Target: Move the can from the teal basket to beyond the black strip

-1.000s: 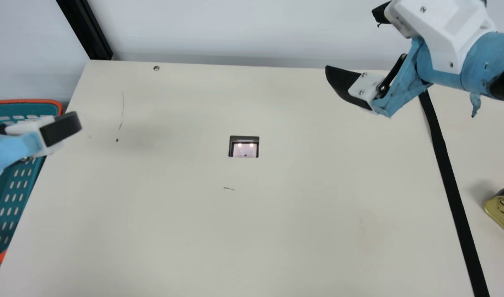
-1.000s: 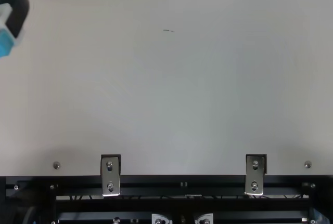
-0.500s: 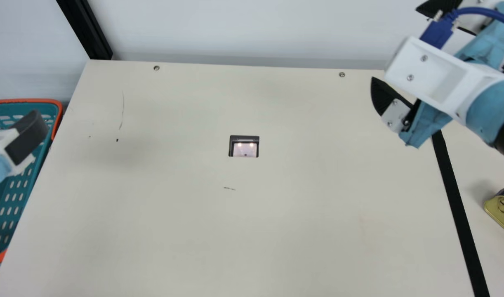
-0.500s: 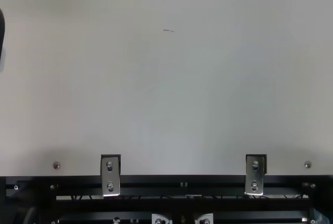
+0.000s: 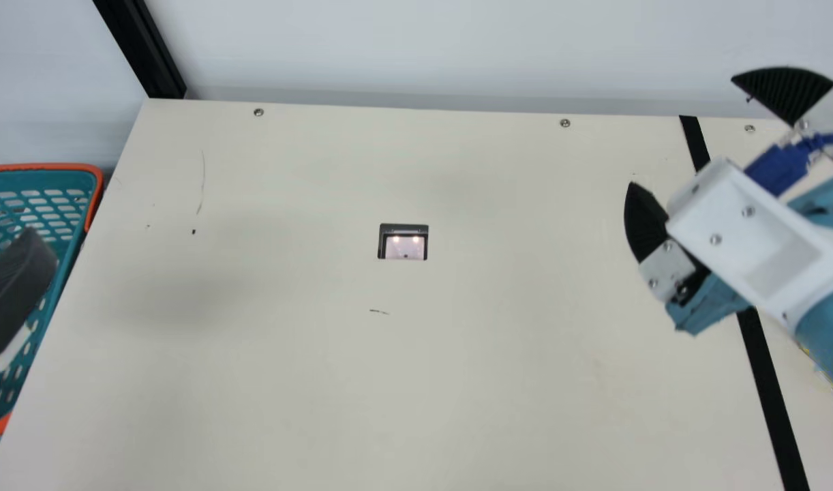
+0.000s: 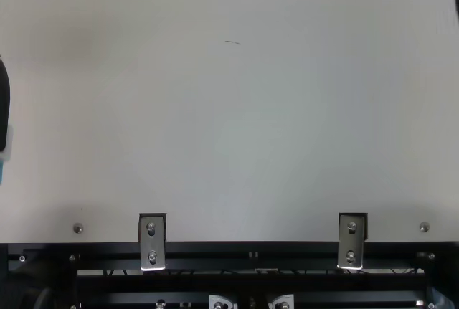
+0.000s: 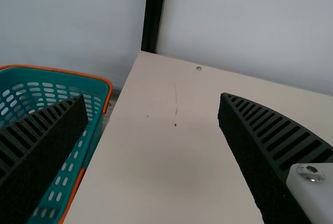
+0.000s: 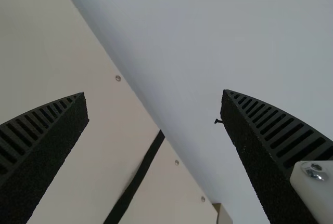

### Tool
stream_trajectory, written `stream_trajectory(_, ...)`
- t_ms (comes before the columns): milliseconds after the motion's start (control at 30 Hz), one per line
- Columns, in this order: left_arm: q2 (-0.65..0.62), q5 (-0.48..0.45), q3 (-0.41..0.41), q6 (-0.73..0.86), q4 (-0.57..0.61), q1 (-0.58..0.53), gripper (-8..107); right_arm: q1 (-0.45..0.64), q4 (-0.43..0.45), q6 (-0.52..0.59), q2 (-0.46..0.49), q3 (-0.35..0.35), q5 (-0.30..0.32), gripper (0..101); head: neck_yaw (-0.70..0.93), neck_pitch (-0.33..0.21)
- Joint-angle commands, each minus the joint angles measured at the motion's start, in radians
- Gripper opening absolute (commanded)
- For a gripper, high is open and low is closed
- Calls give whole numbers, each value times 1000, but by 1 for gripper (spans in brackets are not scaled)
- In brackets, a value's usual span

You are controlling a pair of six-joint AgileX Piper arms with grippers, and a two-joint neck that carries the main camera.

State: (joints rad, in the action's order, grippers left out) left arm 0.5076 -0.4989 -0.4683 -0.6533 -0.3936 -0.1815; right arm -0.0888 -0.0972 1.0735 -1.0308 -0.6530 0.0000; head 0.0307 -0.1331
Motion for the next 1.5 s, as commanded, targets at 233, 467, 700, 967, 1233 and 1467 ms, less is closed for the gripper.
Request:
stream_trajectory(233, -160, -41, 83, 109, 108, 31, 90, 1, 97, -205, 230, 218, -5, 101, 6, -3)
stream_trajectory(467, -267, -99, 118, 230, 225, 86, 90, -7, 139, -345, 360, 324, 5, 101, 6, -3)
stream_trajectory(700, -359, -170, 131, 355, 349, 154, 90, -48, 101, -497, 483, 403, -6, 101, 6, -3)
stream_trajectory(967, -450, -262, 141, 483, 475, 235, 90, -37, 88, -619, 609, 477, 8, 101, 6, -3)
stream_trajectory(1233, -495, -322, 147, 564, 557, 279, 90, -49, 35, -750, 768, 546, 8, 101, 6, -3)
stream_trajectory(1467, -497, -333, 147, 584, 580, 286, 90, -63, -16, -837, 929, 620, -44, 101, 6, -3)
